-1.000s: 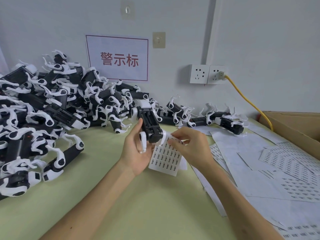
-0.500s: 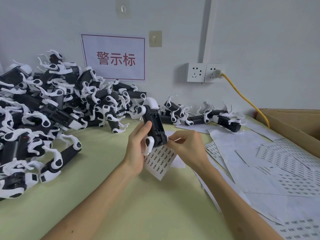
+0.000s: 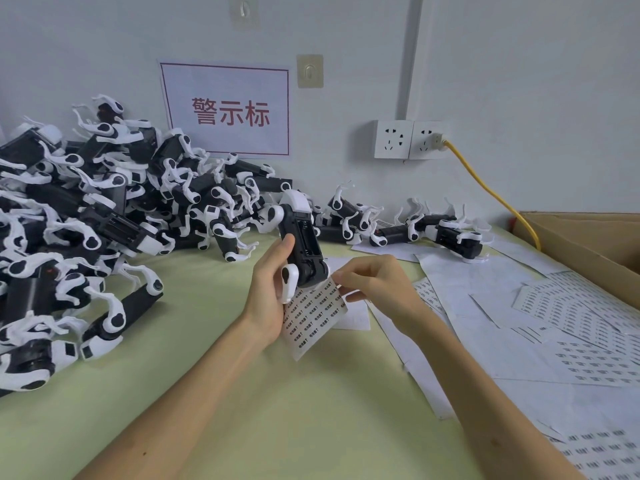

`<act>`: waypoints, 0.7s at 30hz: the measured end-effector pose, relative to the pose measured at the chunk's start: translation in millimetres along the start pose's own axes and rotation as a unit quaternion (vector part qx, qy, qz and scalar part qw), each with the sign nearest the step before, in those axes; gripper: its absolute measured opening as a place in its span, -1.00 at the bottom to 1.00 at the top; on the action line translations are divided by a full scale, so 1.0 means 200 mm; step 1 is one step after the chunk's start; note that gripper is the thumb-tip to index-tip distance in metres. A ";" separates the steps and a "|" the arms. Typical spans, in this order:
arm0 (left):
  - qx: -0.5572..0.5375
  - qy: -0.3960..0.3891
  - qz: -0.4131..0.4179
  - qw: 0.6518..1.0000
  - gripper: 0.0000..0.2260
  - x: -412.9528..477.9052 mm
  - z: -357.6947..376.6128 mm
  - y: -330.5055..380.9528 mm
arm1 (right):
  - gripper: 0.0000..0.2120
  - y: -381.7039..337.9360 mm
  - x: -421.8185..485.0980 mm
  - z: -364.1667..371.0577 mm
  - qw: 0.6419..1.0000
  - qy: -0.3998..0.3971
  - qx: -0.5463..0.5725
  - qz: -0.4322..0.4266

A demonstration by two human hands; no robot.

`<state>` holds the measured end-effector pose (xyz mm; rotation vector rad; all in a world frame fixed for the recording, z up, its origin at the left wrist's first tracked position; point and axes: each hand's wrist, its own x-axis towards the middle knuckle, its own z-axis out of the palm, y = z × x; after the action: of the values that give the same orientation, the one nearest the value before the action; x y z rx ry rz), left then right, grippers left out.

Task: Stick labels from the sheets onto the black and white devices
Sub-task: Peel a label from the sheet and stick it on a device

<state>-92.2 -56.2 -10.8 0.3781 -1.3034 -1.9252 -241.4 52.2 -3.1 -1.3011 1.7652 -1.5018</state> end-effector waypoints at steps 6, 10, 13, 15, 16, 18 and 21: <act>-0.009 0.003 -0.002 1.000 -0.56 0.00 0.01 0.01 | -0.84 0.00 0.01 0.01 0.998 0.043 -0.037 -0.016; -0.001 0.003 -0.006 1.000 -0.62 0.00 0.01 0.01 | -0.85 -0.01 0.01 -0.02 0.998 0.060 -0.011 -0.033; 0.002 -0.010 -0.002 1.000 -0.62 0.00 0.00 0.01 | -0.88 -0.01 0.00 -0.01 0.998 0.028 -0.023 -0.041; 0.008 -0.012 -0.001 1.000 -0.62 0.00 0.00 0.01 | -0.88 -0.01 0.00 0.00 0.998 0.026 -0.041 -0.036; 0.011 -0.012 0.000 1.000 -0.62 0.00 0.00 0.01 | -0.88 -0.01 0.00 0.00 0.998 0.029 -0.046 -0.032; 0.006 -0.019 0.003 1.000 -0.64 0.00 0.01 0.01 | -0.88 -0.01 0.00 0.00 0.998 0.032 -0.055 -0.028; 0.000 -0.013 0.004 1.000 -0.65 0.01 0.00 0.00 | -0.87 -0.01 0.00 0.00 0.996 0.045 -0.069 -0.025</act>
<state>-93.2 -57.4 -10.7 0.3481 -1.3195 -1.9293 -241.3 52.1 -1.3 -1.3734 1.9373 -1.5092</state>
